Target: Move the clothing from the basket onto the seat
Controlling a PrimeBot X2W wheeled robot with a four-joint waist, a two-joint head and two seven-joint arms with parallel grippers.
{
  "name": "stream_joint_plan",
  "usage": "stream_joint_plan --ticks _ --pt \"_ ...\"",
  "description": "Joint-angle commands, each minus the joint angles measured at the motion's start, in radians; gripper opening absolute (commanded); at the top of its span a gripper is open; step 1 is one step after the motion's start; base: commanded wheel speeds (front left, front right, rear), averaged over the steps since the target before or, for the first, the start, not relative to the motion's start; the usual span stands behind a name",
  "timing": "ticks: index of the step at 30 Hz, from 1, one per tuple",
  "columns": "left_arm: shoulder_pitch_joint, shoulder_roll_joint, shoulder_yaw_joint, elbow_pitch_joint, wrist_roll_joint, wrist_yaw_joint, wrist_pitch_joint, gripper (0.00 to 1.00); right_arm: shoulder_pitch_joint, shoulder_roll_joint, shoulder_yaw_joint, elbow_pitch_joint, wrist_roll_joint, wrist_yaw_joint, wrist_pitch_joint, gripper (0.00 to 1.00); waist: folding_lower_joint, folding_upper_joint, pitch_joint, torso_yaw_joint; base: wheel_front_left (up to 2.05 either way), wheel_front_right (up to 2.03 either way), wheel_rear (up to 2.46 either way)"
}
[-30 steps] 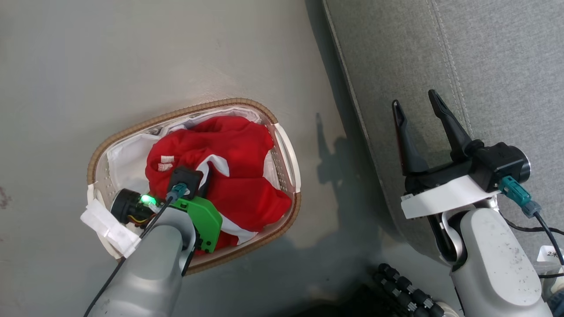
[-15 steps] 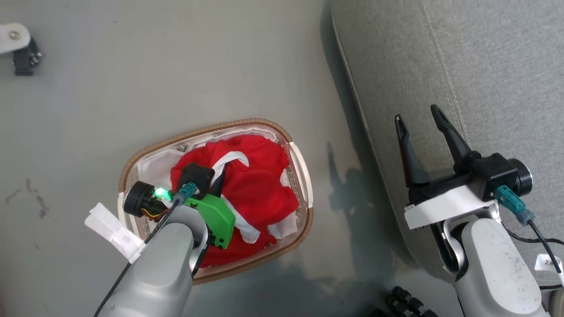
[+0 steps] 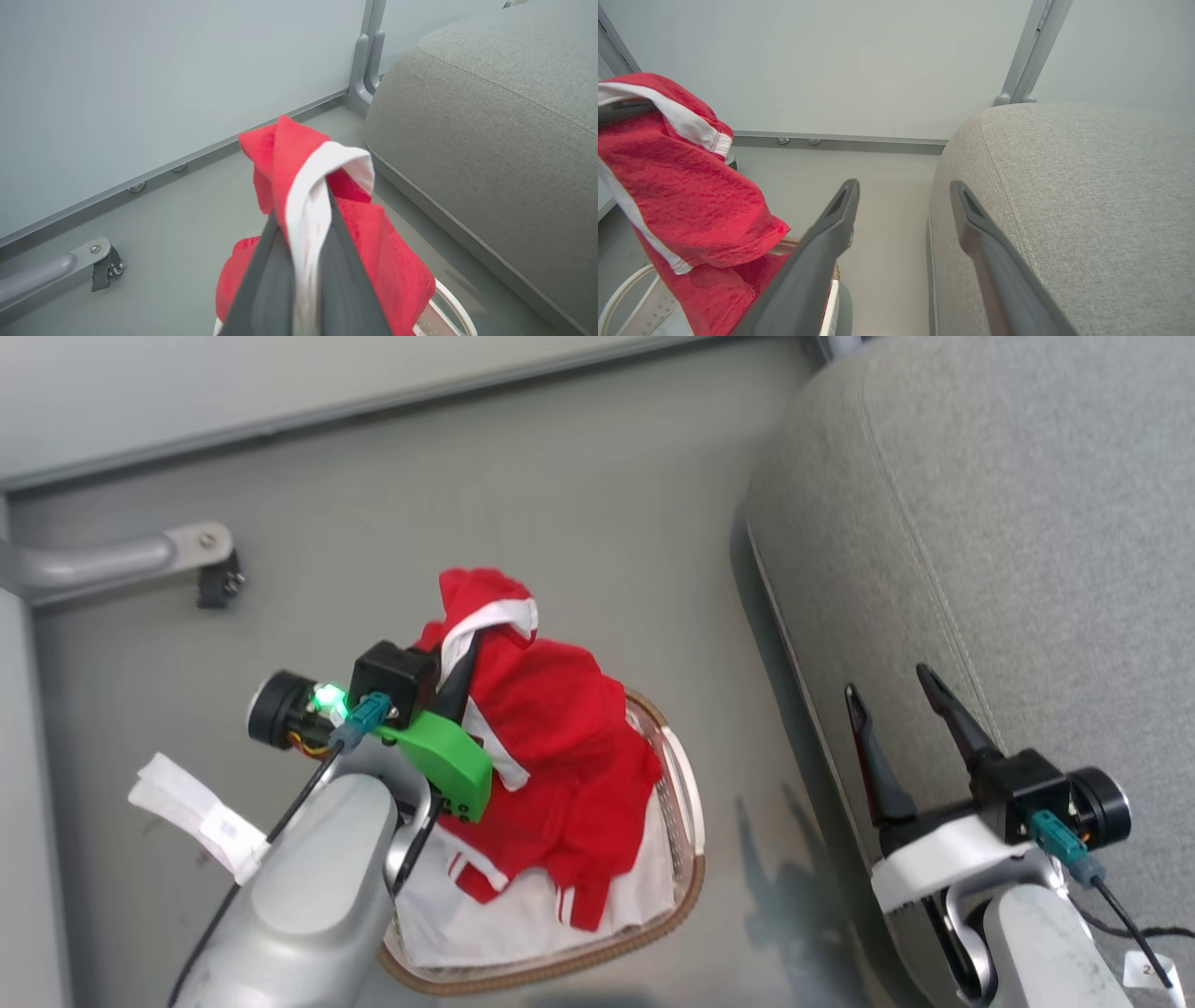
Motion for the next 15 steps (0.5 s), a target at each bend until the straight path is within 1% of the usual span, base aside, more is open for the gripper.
stream_joint_plan --ticks 1,3,4,7,9,15 --pt "-0.023 0.018 -0.019 -0.016 -0.001 -0.003 -0.001 0.0 0.03 -0.005 -0.003 0.004 -0.005 -0.001 -0.002 1.0 0.0 0.0 -0.14 0.067 0.0 0.0 0.0" --pt "-0.043 0.035 -0.052 -0.031 -0.009 -0.003 0.0 0.0 0.051 -0.005 -0.003 0.007 -0.01 -0.001 -0.002 1.0 0.0 0.0 -0.179 0.076 0.0 0.0 0.0" --pt "-0.075 0.055 -0.079 -0.045 -0.022 -0.003 0.006 0.0 0.072 -0.005 0.005 0.01 -0.011 -0.001 -0.002 1.0 0.0 0.0 -0.214 0.08 0.0 0.0 0.0" --pt "-0.126 0.079 -0.12 -0.076 -0.053 -0.003 0.026 0.0 0.099 -0.005 0.01 0.005 -0.005 -0.001 -0.002 1.0 0.0 0.0 -0.263 0.086 0.0 0.0 0.0" --pt "-0.161 0.101 -0.146 -0.096 -0.066 -0.003 0.042 0.0 0.113 -0.005 0.017 -0.001 -0.004 -0.001 -0.002 1.0 0.0 0.0 -0.287 0.088 0.0 0.0 0.0" --pt "-0.262 0.14 -0.218 -0.15 -0.104 -0.003 0.077 0.0 0.138 -0.005 0.044 -0.009 -0.004 -0.001 -0.002 1.0 0.0 0.0 -0.34 0.092 0.0 0.0 0.0"
